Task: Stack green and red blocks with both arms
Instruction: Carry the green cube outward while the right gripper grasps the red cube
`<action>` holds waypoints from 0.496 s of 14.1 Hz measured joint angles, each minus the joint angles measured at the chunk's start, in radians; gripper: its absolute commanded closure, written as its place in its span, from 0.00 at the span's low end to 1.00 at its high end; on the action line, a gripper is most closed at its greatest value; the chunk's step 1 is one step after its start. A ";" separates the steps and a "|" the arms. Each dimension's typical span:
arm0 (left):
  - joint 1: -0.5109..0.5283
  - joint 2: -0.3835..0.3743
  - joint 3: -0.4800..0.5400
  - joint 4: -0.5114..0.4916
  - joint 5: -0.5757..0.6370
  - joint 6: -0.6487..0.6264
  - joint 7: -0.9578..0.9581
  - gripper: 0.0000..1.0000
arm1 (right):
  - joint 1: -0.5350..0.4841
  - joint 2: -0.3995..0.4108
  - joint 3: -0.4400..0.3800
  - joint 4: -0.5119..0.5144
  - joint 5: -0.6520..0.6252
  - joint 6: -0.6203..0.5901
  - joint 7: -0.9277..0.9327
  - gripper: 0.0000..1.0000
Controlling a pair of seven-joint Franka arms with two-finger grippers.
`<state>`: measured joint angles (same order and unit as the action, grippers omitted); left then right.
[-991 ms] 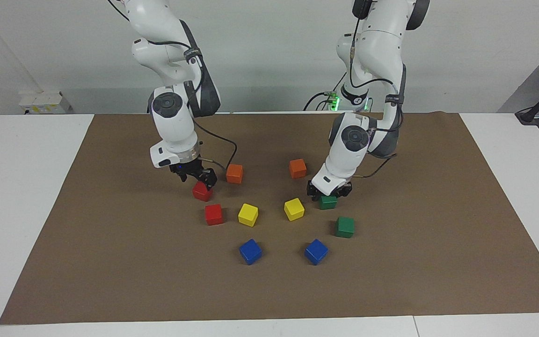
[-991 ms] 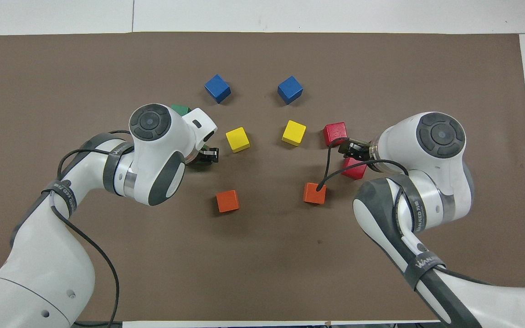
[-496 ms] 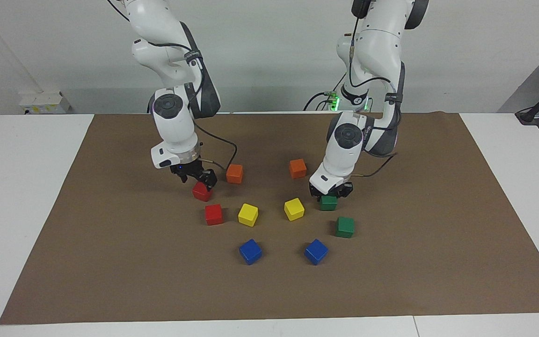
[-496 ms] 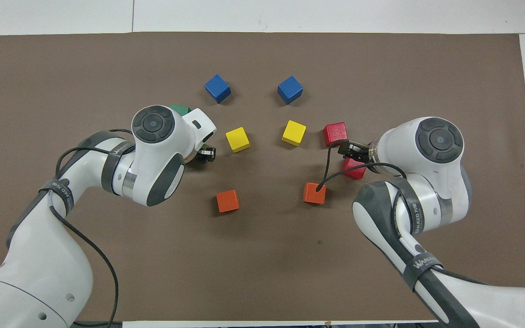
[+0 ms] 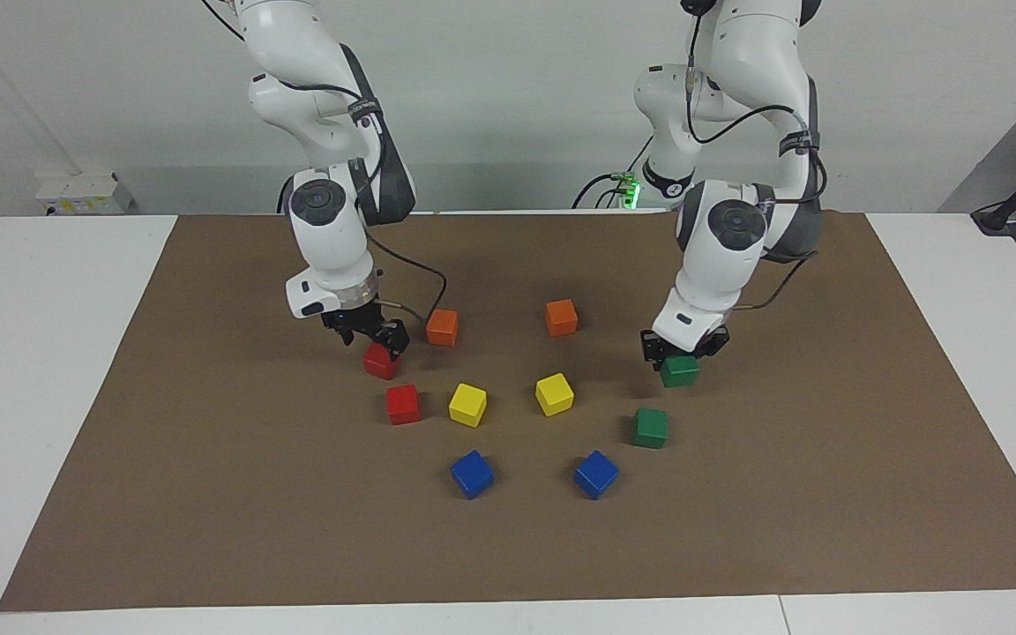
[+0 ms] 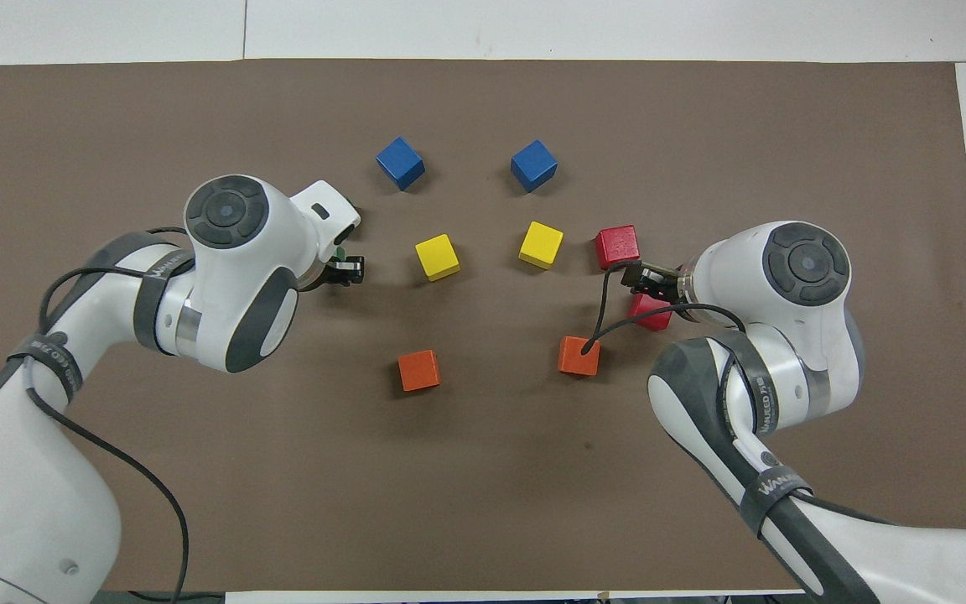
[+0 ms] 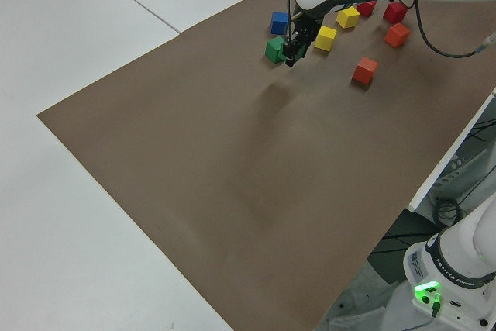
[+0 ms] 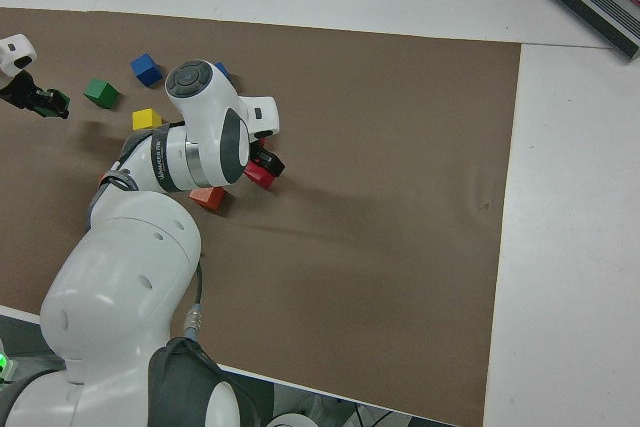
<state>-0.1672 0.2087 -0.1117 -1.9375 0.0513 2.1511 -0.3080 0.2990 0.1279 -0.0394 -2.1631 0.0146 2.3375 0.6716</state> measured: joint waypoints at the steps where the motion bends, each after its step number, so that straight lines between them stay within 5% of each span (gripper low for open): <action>1: 0.035 -0.013 0.001 0.000 -0.015 -0.017 0.035 1.00 | 0.000 0.001 0.000 -0.002 0.000 0.000 0.000 0.00; 7: 0.298 -0.038 0.006 -0.009 -0.043 -0.084 0.336 1.00 | 0.002 0.014 0.001 -0.023 0.000 0.056 -0.015 0.00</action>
<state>0.1311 0.1711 -0.1055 -1.9463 0.0087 2.0669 0.0280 0.3007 0.1420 -0.0387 -2.1857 0.0145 2.3938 0.6565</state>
